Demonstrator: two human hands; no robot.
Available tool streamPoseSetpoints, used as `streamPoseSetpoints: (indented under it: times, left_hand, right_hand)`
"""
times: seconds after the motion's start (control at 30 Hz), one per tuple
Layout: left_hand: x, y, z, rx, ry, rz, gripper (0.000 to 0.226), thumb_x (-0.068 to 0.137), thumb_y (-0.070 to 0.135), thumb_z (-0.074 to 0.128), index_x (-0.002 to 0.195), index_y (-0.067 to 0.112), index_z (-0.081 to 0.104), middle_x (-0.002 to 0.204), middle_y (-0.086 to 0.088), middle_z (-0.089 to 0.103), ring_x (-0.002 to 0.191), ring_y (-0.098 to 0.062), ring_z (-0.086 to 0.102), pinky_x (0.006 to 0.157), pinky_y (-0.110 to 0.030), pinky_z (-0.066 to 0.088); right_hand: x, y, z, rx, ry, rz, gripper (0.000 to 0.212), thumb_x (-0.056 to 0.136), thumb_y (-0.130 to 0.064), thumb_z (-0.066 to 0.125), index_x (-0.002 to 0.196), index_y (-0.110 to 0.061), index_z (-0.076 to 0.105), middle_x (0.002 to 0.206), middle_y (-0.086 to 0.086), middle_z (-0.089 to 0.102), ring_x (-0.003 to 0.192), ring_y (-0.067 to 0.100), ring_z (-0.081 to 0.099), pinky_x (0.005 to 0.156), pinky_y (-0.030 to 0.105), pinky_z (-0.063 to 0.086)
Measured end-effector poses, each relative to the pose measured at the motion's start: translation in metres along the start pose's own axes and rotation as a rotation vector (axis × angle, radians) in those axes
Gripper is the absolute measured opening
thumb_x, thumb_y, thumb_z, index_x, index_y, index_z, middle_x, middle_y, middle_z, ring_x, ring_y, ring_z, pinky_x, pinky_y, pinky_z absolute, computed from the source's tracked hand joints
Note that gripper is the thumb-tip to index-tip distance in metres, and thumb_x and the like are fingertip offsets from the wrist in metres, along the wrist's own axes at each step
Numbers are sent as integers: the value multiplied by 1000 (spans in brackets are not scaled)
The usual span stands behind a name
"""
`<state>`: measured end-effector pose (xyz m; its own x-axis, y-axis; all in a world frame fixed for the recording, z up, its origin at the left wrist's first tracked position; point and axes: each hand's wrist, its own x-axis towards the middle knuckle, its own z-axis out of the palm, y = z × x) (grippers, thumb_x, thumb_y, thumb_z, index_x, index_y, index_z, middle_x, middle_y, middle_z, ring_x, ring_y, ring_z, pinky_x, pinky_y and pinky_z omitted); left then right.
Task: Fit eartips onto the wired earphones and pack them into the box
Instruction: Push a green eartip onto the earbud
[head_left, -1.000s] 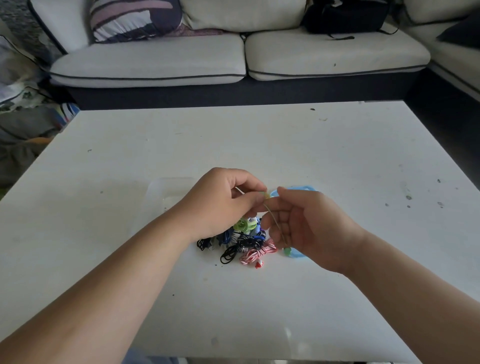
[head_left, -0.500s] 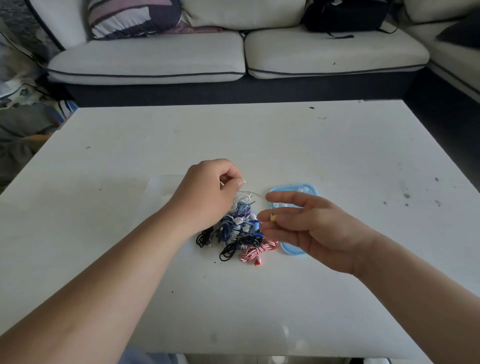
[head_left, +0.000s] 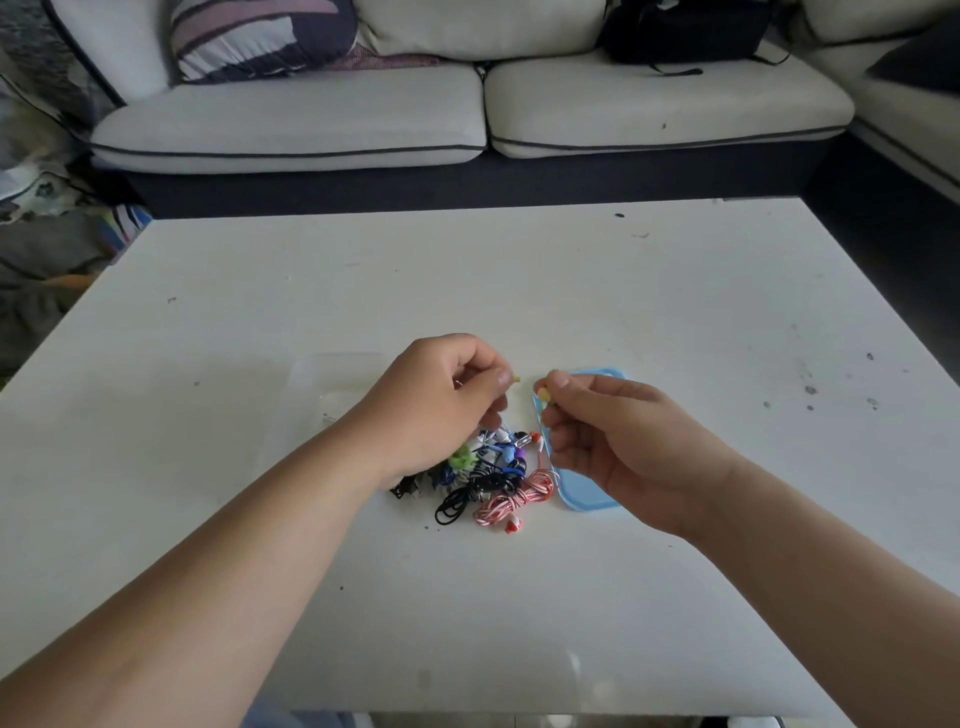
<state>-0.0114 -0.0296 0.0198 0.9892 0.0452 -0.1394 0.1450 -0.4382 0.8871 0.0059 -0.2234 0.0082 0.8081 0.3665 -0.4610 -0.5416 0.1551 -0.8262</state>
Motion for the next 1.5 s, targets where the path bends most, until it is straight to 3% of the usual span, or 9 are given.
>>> streamPoseSetpoints:
  times: [0.37,0.5,0.63,0.83,1.0,1.1,1.23,1.37,1.5]
  left_hand:
    - [-1,8,15,-174,87,32,9,96,16,72,101,18,79,91,-6,78,74,-2,69,63,-13,52]
    - [-3,9,22,-228,18,5,8,96,18,73,99,21,80,93,-3,77,78,-5,68,66,-23,57]
    - [-3,10,28,-258,33,-20,9,96,17,73,99,21,80,93,-7,78,76,-7,68,67,-24,58]
    - [2,14,37,-200,90,-33,11,96,11,72,103,16,79,78,-2,75,51,0,61,56,-18,50]
    - [2,13,42,-191,73,-78,12,96,11,72,105,15,78,74,1,72,51,0,61,54,-14,48]
    - [3,11,45,-201,69,-103,13,95,12,73,104,19,78,74,2,73,58,-4,64,59,-21,50]
    - [1,11,46,-199,51,-116,9,95,11,72,101,17,76,71,-1,72,50,-2,58,53,-21,47]
    - [1,10,43,-202,29,-112,8,95,9,71,99,13,75,69,2,71,50,-3,60,50,-16,44]
    - [-1,7,39,-204,24,-109,9,94,6,70,99,12,75,70,2,71,57,-7,64,50,-15,44]
  right_hand:
    - [-1,0,-4,100,-85,6,13,92,-1,65,101,2,73,83,14,70,74,19,72,72,30,63]
    - [-1,1,-3,116,-81,9,23,90,-2,67,110,10,69,87,16,72,76,20,73,70,29,62]
    - [-3,1,-6,88,-19,-20,9,89,4,68,96,7,73,85,20,74,76,24,75,71,31,63]
    - [-4,-7,-18,-164,169,-108,13,87,-7,78,98,-1,75,81,11,75,67,22,69,63,31,57]
    - [12,-6,-51,-533,437,-172,9,88,-8,64,86,-8,73,80,16,74,60,22,64,61,38,54]
    - [22,8,-55,-906,397,-189,13,87,-7,60,82,-6,71,75,15,69,62,26,64,61,38,58]
    - [35,22,-54,-1285,299,-110,15,83,-6,58,72,1,65,75,22,67,60,35,60,60,44,59]
    - [45,31,-50,-1488,302,-36,25,84,-2,52,61,-13,49,64,6,49,56,22,43,45,25,31]
    - [47,36,-51,-1559,321,-16,27,83,-2,49,59,-13,43,62,4,44,52,20,38,43,25,24]
